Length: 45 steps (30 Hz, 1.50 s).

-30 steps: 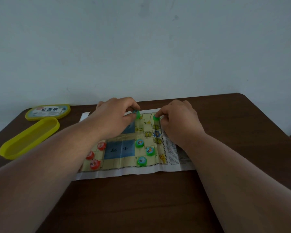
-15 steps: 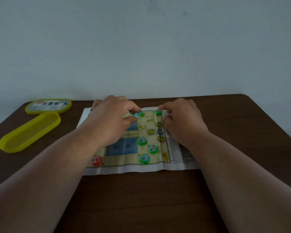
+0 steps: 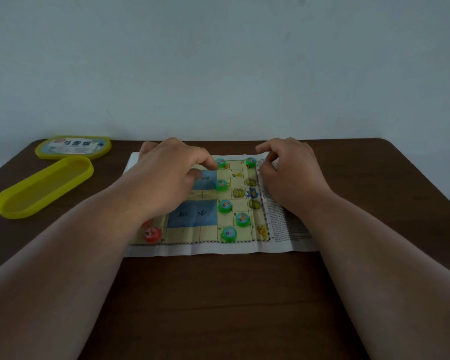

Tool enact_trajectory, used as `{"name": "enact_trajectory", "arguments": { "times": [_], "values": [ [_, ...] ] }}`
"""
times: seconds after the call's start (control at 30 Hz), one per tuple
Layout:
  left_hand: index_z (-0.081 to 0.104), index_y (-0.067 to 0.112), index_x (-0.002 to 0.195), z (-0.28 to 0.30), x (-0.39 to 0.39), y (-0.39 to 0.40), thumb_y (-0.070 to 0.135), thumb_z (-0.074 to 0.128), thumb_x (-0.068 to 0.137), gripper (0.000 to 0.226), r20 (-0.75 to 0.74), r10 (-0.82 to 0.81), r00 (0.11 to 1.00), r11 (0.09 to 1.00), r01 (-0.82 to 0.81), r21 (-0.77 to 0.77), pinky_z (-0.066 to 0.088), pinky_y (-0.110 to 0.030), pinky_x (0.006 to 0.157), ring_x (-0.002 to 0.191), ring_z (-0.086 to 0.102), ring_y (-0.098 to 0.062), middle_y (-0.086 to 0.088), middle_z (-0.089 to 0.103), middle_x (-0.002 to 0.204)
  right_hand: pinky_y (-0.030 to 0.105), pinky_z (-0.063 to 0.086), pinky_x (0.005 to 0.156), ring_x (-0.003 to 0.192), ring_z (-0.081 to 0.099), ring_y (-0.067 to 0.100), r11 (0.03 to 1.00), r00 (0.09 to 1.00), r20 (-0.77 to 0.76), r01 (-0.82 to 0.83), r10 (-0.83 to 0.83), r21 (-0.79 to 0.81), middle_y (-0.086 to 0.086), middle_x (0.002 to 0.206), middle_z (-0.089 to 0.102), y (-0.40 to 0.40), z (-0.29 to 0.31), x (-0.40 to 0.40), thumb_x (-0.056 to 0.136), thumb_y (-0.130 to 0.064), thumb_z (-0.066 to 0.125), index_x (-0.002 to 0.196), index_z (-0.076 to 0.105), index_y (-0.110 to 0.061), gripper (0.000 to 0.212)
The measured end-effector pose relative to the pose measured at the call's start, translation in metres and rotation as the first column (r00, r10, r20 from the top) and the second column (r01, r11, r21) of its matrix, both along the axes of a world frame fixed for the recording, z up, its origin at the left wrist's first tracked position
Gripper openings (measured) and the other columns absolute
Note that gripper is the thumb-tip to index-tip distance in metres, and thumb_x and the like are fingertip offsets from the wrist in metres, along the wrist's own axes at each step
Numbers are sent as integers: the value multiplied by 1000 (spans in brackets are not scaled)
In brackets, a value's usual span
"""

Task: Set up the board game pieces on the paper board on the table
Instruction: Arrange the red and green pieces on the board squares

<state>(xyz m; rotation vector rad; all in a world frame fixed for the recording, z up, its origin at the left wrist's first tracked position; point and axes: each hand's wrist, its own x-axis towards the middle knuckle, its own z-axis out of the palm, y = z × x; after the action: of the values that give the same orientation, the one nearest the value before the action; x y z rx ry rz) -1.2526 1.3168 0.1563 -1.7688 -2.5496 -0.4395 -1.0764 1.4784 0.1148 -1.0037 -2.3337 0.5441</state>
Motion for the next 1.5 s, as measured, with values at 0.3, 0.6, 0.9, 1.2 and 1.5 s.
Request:
{"name": "enact_trajectory", "arguments": {
  "times": [0.3, 0.6, 0.9, 1.2, 1.5],
  "values": [
    [69, 54, 120, -5, 7, 2, 35, 56, 104, 28, 1, -117, 993, 990, 117, -79, 29, -46, 110, 129, 41, -7, 29, 57, 131, 46, 48, 102, 120, 51, 22, 1000, 1000, 9, -2, 3, -21, -5, 109, 64, 1, 1, 0, 98, -20, 53, 127, 69, -31, 35],
    [58, 55, 135, -6, 3, 3, 28, 52, 105, 41, 44, -55, 998, 994, 59, -93, 30, -50, 114, 130, 41, -10, 23, 53, 131, 50, 50, 100, 115, 55, 22, 1000, 999, 45, -10, 11, -10, -4, 114, 67, -1, 1, -1, 95, -22, 53, 124, 70, -32, 34],
    [66, 44, 90, 13, -39, -12, 22, 55, 100, 27, 115, 351, 929, 929, -361, 79, 48, -52, 103, 112, 66, -23, 12, 75, 112, 50, 50, 99, 112, 55, 21, 1000, 999, 29, -17, 17, 4, -8, 101, 65, -4, 4, -2, 95, -22, 57, 124, 70, -32, 33],
    [74, 43, 101, 12, -20, -6, 60, 73, 86, 23, 8, 287, 958, 953, -284, -106, 37, -52, 111, 117, 58, -17, 21, 69, 113, 36, 44, 90, 107, 51, 14, 989, 999, -33, -15, 20, 150, -9, 103, 60, -7, 9, 1, 101, -29, 58, 124, 70, -30, 26],
    [67, 47, 95, 7, -13, -2, 58, 72, 87, 14, -25, 215, 976, 971, -216, -106, 35, -52, 108, 127, 50, -21, 15, 60, 114, 31, 40, 84, 103, 56, 15, 989, 999, -48, -3, 10, 148, -10, 101, 60, -5, 9, 1, 101, -31, 60, 122, 70, -29, 24]
  ]
}}
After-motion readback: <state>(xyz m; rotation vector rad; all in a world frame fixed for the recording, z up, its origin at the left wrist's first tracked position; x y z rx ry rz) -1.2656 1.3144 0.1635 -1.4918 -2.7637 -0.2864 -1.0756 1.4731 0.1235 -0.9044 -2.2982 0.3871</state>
